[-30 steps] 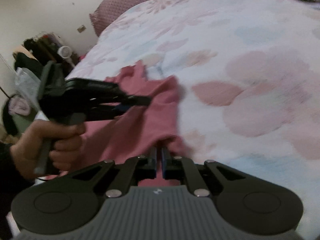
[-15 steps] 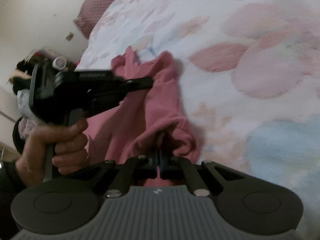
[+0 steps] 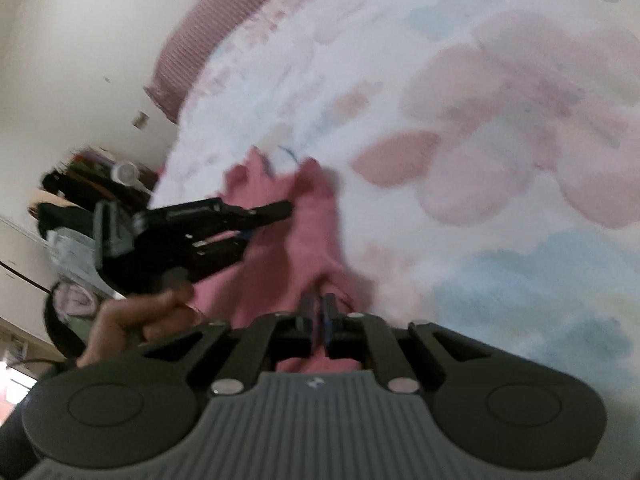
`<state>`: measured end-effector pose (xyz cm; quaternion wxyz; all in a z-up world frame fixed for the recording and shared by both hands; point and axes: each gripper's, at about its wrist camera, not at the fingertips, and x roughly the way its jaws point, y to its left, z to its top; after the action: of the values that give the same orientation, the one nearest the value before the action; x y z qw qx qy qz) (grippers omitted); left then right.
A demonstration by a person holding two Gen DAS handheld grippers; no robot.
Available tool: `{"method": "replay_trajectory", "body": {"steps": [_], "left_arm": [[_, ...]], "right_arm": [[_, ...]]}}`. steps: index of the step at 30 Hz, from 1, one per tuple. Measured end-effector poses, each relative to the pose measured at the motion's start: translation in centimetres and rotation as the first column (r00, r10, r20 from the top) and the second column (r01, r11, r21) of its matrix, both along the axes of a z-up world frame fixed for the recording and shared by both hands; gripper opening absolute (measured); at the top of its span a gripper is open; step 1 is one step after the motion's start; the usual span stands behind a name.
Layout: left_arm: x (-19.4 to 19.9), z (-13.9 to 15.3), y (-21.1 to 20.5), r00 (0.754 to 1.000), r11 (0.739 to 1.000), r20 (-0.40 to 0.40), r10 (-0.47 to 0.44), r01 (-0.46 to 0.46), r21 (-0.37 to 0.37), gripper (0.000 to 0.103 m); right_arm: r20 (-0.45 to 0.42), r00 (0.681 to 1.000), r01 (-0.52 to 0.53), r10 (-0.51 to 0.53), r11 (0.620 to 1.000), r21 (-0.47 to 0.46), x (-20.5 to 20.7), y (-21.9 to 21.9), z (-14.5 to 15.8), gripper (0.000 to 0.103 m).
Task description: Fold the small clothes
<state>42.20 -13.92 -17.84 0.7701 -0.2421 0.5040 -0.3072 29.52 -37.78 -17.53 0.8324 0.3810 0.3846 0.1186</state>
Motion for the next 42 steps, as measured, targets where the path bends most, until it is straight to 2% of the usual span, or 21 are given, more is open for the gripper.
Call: {"method": "replay_trajectory", "body": {"steps": [3,7,8,9,11,12,14,16,17,19,21,23,26,29,32,33,35,38,40,41,42], "left_arm": [[0.5,0.1,-1.3,1.0,0.999,0.009,-0.012,0.012,0.03,0.024],[1.0,-0.4,-1.7,1.0,0.998,0.003,-0.03,0.03,0.049,0.024],[1.1,-0.3,-1.9,0.999,0.999,0.016,-0.04,0.04,0.03,0.013],[0.9,0.0,-1.6,0.999,1.0,0.042,-0.029,0.029,-0.003,0.006],[0.8,0.2,-0.3,0.999,0.991,0.042,0.028,-0.022,-0.133,0.006],[0.9,-0.2,0.4,0.998,0.985,0.016,0.062,-0.058,-0.161,0.006],[1.4,-1.0,0.8,0.995,0.989,-0.034,0.09,-0.093,-0.117,0.006],[1.5,-1.8,1.1,0.995,0.993,-0.047,0.091,-0.094,-0.066,0.006],[1.6,-2.2,1.3,0.994,0.992,-0.063,0.094,-0.099,-0.084,0.007],[1.5,-2.7,1.9,0.991,0.976,-0.094,0.091,-0.108,-0.191,0.011],[1.1,-2.1,2.4,0.991,0.967,-0.07,0.116,-0.128,-0.222,0.017],[1.0,-1.3,2.7,0.991,0.965,-0.04,0.127,-0.133,-0.227,0.023],[0.9,-0.5,2.9,0.991,0.968,-0.023,0.129,-0.131,-0.212,0.024],[-0.8,1.4,4.3,0.991,0.979,0.029,0.128,-0.122,-0.163,0.03],[-4.4,3.6,4.2,0.986,0.999,0.159,0.052,-0.053,0.0,0.032],[-5.7,4.0,4.4,0.983,0.999,0.185,0.023,-0.029,0.032,0.032],[-8.0,4.3,5.1,0.979,0.999,0.201,-0.009,-0.001,0.05,0.032],[-12.3,4.7,6.4,0.976,0.996,0.218,-0.027,0.009,0.085,0.032],[-14.3,5.0,7.1,0.973,0.995,0.226,-0.038,0.016,0.095,0.033],[-15.3,4.9,7.4,0.973,0.994,0.228,-0.041,0.016,0.109,0.034],[-16.4,4.7,7.4,0.971,0.988,0.235,-0.052,0.015,0.156,0.037]], "right_arm": [[-0.019,1.0,-0.02,0.02,1.0,0.017,1.1,1.2,-0.7,0.007],[-0.041,0.999,-0.022,0.022,1.0,-0.008,2.4,2.3,-1.8,0.008],[-0.056,0.998,-0.021,0.021,1.0,-0.014,2.5,2.4,-2.0,0.0],[-0.065,0.998,-0.019,0.017,1.0,-0.021,2.4,2.3,-2.0,0.0],[-0.058,0.998,-0.002,0.001,1.0,-0.013,2.0,1.5,-1.6,0.0],[-0.045,0.999,0.011,-0.01,1.0,0.005,1.7,0.9,-1.4,0.0],[-0.028,0.999,0.026,-0.025,0.999,0.025,1.3,0.0,-0.8,0.0],[-0.052,0.998,0.022,-0.021,1.0,0.006,1.1,-0.3,-1.0,0.0],[-0.071,0.997,0.017,-0.018,1.0,-0.004,0.9,-0.3,-1.2,0.0],[-0.099,0.995,0.011,-0.013,1.0,-0.019,1.0,-0.2,-1.6,0.0],[-0.111,0.994,-0.01,0.005,0.999,-0.048,1.0,-0.1,-1.4,0.0],[-0.127,0.992,-0.027,0.012,0.993,-0.116,0.9,0.2,-1.0,0.0],[-0.116,0.993,-0.042,0.032,0.996,-0.081,0.4,-0.4,-1.0,0.001],[-0.009,1.0,0.003,-0.004,0.998,-0.062,-0.1,-1.2,0.4,0.001],[0.073,0.997,0.014,-0.005,0.991,-0.134,-0.1,-0.6,1.6,0.001],[0.087,0.996,-0.004,0.018,0.989,-0.15,0.1,-0.1,1.8,0.001],[0.112,0.99,-0.064,0.085,0.982,-0.18,0.7,1.6,1.9,0.001],[0.164,0.968,-0.139,0.192,0.948,-0.287,1.4,5.0,2.4,0.003],[0.145,0.959,-0.177,0.242,0.917,-0.358,1.7,6.7,2.1,0.008],[0.097,0.964,-0.191,0.249,0.896,-0.402,1.9,7.3,1.5,0.013],[0.025,0.972,-0.198,0.234,0.873,-0.446,1.8,7.5,0.4,0.012]]}}
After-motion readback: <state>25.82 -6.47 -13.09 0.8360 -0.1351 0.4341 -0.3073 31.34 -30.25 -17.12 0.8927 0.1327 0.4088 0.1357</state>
